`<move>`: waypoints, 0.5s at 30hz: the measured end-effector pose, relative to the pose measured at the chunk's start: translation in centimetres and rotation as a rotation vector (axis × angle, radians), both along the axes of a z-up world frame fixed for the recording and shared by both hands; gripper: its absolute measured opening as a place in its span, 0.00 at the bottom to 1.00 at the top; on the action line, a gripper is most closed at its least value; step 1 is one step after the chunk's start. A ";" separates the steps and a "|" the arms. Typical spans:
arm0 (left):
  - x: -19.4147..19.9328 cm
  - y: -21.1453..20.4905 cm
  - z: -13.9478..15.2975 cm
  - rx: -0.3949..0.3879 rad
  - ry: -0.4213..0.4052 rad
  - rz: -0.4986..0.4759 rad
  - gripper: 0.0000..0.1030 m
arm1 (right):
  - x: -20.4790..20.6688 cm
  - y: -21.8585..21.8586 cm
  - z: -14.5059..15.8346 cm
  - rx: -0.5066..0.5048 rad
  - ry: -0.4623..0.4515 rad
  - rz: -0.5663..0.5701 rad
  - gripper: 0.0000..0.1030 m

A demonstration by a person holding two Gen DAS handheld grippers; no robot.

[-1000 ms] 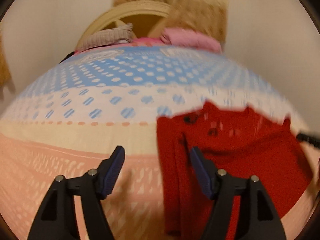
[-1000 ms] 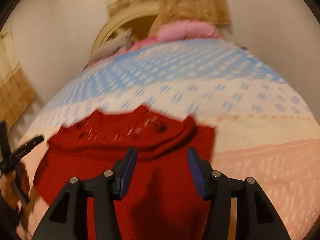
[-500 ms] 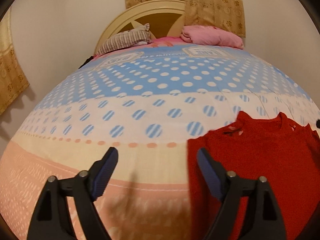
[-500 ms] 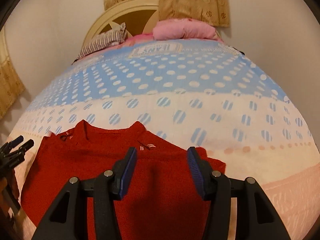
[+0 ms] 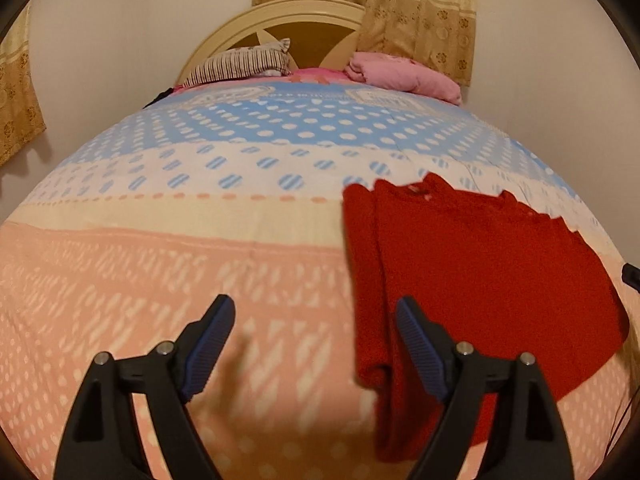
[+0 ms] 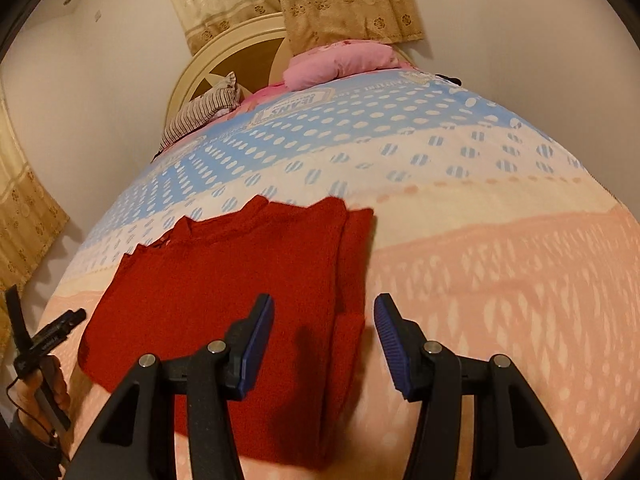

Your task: Fold small clothes

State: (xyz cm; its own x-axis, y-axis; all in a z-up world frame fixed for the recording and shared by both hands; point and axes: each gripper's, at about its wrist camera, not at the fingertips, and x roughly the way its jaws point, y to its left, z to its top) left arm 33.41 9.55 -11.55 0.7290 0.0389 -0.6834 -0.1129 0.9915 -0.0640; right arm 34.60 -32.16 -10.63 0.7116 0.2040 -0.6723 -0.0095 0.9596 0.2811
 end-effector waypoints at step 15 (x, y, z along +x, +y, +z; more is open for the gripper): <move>-1.3 1.1 -2.9 -0.039 0.108 0.017 0.99 | -2.6 6.9 -2.9 -0.216 0.091 0.116 0.52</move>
State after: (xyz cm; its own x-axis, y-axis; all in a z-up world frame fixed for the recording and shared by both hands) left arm 32.13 10.63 -14.49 0.6505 0.0228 -0.7591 -0.1381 0.9864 -0.0886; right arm 32.02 -25.24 -13.48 0.6262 0.1254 -0.7695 -0.1072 0.9915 0.0743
